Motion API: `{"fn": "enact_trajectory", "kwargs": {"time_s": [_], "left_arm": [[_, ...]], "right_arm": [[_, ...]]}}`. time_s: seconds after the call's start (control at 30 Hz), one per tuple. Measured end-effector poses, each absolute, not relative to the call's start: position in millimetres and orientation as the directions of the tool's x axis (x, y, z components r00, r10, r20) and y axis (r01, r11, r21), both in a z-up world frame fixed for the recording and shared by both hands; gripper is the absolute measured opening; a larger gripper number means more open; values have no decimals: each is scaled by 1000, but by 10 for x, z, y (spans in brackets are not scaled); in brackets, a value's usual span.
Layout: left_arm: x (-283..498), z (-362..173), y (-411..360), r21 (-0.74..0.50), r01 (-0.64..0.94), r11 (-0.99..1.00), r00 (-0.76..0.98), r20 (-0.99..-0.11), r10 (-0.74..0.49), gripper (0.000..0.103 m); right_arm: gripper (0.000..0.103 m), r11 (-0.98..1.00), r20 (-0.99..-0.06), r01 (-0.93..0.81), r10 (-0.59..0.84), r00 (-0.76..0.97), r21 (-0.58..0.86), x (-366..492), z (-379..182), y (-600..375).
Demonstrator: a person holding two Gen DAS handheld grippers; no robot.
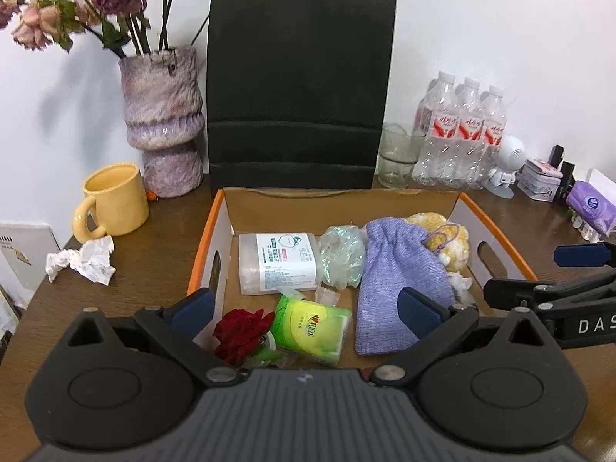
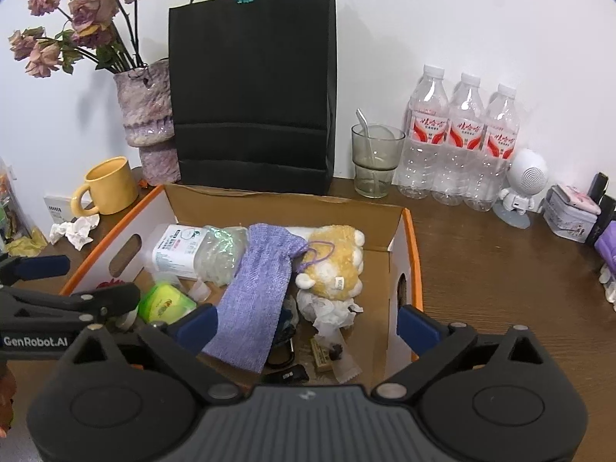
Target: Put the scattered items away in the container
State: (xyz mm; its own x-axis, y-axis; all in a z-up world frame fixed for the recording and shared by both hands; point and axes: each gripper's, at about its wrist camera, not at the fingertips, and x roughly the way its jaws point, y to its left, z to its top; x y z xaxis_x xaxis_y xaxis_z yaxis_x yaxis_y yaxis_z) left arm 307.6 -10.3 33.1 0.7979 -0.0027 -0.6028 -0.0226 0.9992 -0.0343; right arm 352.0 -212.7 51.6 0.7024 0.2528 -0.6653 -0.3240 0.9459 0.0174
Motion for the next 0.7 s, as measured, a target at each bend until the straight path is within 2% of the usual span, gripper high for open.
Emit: {"fn": "enact_trajectory", "kwargs": {"time_s": [0.33, 0.7], "left_arm": [[2652, 579, -122, -37, -6, 999, 824, -567, -16, 103], [2032, 766, -157, -42, 13, 999, 859, -511, -33, 103]], "right_arm": [[103, 942, -650, -335, 254, 716, 0, 3098, 787, -2134], [103, 931, -586, -364, 288, 757, -14, 2439, 998, -2194]]}}
